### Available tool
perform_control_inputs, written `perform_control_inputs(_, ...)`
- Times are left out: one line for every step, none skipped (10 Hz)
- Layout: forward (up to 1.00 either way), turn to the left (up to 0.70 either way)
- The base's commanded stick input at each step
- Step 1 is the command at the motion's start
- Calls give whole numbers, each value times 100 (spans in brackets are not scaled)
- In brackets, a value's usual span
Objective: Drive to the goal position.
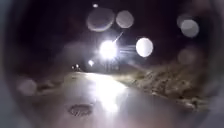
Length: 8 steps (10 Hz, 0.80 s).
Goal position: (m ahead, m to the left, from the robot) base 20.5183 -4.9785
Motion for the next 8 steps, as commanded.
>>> perform_control_inputs(100, -2)
perform_control_inputs(100, 0)
perform_control_inputs(100, 0)
perform_control_inputs(100, 11)
perform_control_inputs(100, 21)
perform_control_inputs(100, 22)
perform_control_inputs(100, 24)
perform_control_inputs(100, 14)
